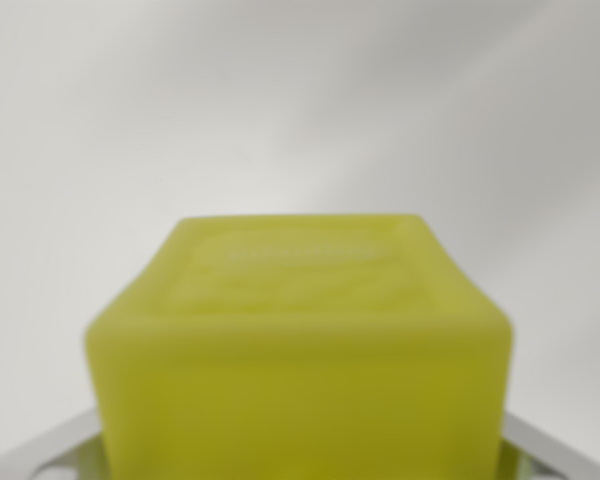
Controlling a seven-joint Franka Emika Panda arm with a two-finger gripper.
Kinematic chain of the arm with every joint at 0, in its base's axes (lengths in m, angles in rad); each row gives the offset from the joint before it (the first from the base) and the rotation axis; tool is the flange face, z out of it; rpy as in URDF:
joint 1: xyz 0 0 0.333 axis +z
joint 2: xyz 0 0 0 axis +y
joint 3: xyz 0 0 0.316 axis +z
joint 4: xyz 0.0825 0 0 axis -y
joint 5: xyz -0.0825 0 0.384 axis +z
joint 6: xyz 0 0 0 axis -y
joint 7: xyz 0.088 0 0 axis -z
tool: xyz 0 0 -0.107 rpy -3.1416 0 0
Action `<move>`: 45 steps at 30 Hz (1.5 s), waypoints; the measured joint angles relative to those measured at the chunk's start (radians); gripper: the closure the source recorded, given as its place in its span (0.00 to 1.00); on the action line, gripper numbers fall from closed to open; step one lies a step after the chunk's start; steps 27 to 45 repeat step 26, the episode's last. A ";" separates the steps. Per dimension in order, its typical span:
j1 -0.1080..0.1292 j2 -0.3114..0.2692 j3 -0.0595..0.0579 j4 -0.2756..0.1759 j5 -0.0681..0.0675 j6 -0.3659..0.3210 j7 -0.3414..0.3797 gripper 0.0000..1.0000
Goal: Pick yellow cube
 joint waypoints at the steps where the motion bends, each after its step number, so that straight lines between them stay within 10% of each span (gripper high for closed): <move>1: 0.000 -0.004 0.000 0.002 0.000 -0.005 0.000 1.00; 45: 0.000 -0.065 0.000 0.045 -0.001 -0.109 0.001 1.00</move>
